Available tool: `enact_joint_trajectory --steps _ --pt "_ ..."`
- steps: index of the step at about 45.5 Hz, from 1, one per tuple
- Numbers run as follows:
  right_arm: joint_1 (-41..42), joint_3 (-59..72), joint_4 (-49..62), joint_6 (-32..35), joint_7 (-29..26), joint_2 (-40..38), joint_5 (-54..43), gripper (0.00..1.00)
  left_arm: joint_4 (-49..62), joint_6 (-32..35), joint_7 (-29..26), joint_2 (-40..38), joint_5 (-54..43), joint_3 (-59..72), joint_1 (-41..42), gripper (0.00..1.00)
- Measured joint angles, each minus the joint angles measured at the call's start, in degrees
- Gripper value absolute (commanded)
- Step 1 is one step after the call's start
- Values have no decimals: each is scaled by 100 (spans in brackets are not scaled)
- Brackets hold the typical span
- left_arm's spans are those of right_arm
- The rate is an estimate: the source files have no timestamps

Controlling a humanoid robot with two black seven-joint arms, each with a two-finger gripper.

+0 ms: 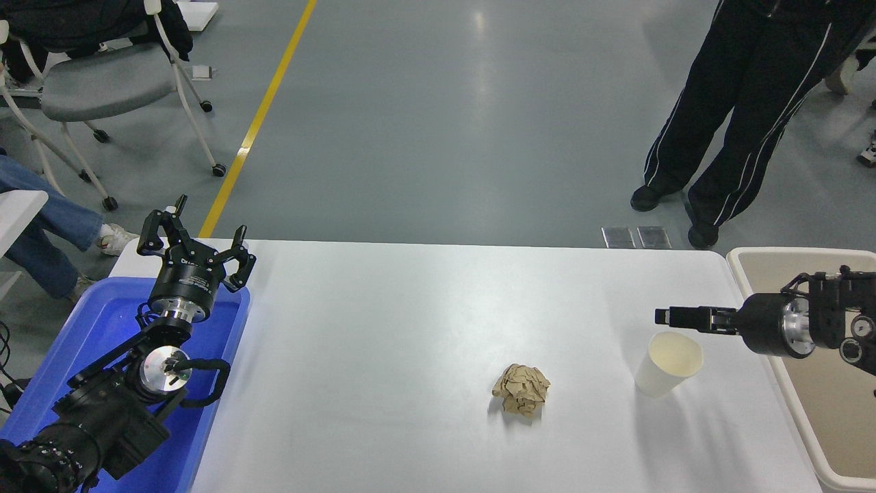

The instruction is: Dispose of the paper cup in the dustbin

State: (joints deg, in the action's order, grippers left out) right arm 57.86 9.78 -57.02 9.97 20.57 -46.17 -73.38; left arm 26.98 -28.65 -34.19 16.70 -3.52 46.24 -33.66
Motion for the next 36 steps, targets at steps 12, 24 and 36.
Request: enact_joint_trajectory --steps 12,24,36 --pt "46 490 376 -241 6 307 -104 99 0 0 0 0 0 0 0 100" --pt "-62 711 701 -496 118 539 -130 99 0 0 0 0 0 0 0 100" --pt "-170 773 981 -597 171 709 -132 97 0 0 0 0 0 0 0 100"
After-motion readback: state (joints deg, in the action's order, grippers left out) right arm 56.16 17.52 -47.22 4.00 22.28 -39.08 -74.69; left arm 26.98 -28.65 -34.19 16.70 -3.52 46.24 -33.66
